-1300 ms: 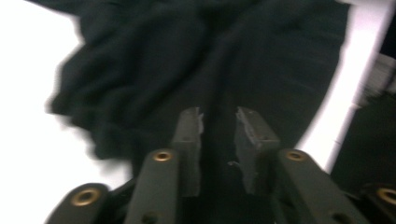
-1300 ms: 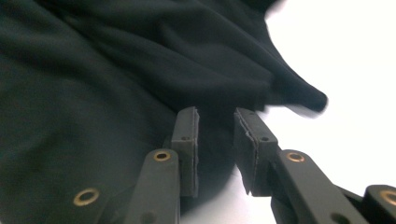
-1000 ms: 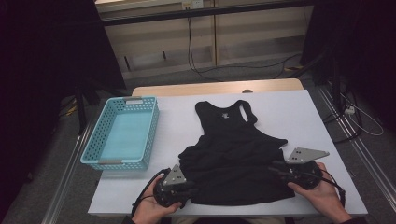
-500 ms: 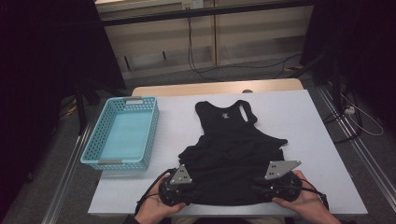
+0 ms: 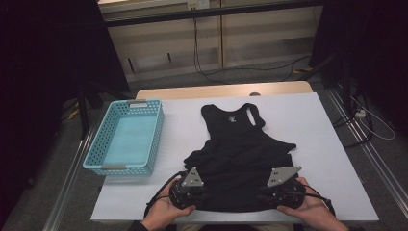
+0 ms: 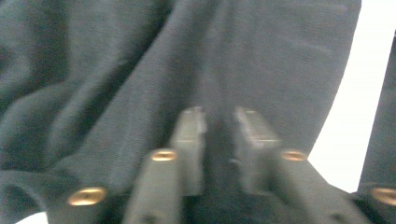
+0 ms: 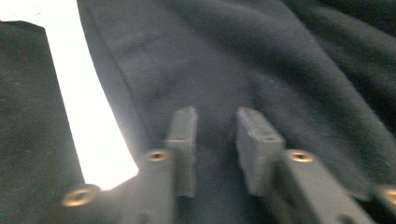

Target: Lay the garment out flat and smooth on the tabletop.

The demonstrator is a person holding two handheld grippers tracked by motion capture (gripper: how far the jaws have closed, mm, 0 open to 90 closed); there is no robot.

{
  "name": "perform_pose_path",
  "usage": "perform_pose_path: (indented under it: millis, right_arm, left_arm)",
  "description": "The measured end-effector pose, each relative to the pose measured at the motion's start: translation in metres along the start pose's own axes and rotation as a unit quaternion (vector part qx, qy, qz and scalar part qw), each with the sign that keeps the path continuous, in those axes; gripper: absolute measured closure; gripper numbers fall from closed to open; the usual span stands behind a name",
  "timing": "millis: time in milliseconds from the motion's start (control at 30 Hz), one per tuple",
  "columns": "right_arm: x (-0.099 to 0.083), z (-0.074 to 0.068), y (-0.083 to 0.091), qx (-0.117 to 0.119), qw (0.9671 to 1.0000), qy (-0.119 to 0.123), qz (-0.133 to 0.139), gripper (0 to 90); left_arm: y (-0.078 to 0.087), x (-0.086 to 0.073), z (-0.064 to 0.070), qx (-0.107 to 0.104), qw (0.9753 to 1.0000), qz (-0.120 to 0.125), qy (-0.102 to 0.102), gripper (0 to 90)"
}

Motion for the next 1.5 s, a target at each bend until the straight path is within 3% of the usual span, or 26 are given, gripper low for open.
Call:
perform_pose_path:
  millis: [33, 67, 100, 133, 167, 200, 300, 500, 933, 1033, 1167, 1333, 1500]
  right_arm:
    - [0.000, -0.002, 0.000, 0.002, 1.0000, 0.000, 0.000, 81.2]
    - [0.000, -0.002, 0.000, 0.003, 1.0000, 0.003, -0.001, 85.9]
    - [0.000, -0.002, 0.000, 0.003, 1.0000, 0.004, -0.001, 88.7]
    - [0.000, -0.003, -0.001, 0.006, 1.0000, 0.001, -0.002, 89.2]
    - [0.001, -0.003, 0.000, 0.006, 1.0000, 0.002, -0.001, 89.6]
    - [0.001, -0.003, 0.000, 0.005, 0.9999, 0.009, 0.001, 89.9]
    - [0.001, -0.004, 0.000, 0.000, 0.9998, 0.021, 0.001, 90.0]
    - [0.000, -0.013, 0.004, 0.013, 0.9996, 0.025, 0.004, 90.0]
    - [-0.002, -0.030, 0.009, 0.028, 0.9990, 0.031, 0.012, 90.0]
    - [-0.002, -0.022, 0.011, 0.011, 0.9994, 0.026, 0.019, 81.9]
    - [-0.008, -0.008, 0.012, 0.000, 0.9999, 0.003, 0.012, 67.3]
    - [-0.003, 0.001, 0.019, -0.004, 0.9993, -0.012, 0.037, 69.9]
    - [-0.012, 0.010, 0.015, -0.030, 0.9995, -0.004, 0.006, 67.5]
  left_arm:
    - [0.000, 0.000, 0.000, 0.000, 1.0000, -0.002, -0.002, 88.4]
    - [0.002, -0.002, -0.002, 0.001, 0.9997, -0.015, -0.020, 89.2]
    - [0.002, -0.002, -0.002, 0.002, 0.9996, -0.018, -0.020, 89.6]
    - [0.002, -0.002, -0.001, -0.001, 0.9998, -0.013, -0.014, 89.8]
    - [0.001, 0.000, 0.001, -0.006, 1.0000, -0.002, 0.004, 89.9]
    - [0.002, -0.001, 0.003, -0.021, 0.9997, 0.001, 0.012, 90.0]
    - [0.003, -0.003, 0.008, -0.036, 0.9992, 0.005, 0.019, 90.0]
    - [0.007, -0.007, 0.021, -0.049, 0.9987, 0.001, 0.009, 89.9]
    - [0.017, -0.012, 0.023, -0.050, 0.9987, 0.004, 0.006, 89.8]
    - [0.020, -0.010, 0.022, -0.049, 0.9984, 0.018, 0.019, 89.0]
    - [0.022, -0.006, 0.014, -0.041, 0.9981, 0.033, 0.032, 79.5]
    - [0.023, -0.001, 0.004, -0.038, 0.9973, 0.045, 0.044, 73.5]
    - [0.015, -0.004, -0.001, -0.022, 0.9986, 0.032, 0.037, 65.6]
Point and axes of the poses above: each handheld gripper's, and its own axes: y roughly backward along the jaws, x roughly out of its top, z roughly to its right, the point moved 10 cm from there along -y, roughly forward along the jaws, and after that the axes turned 1 degree about z, right-handed, at the moved point
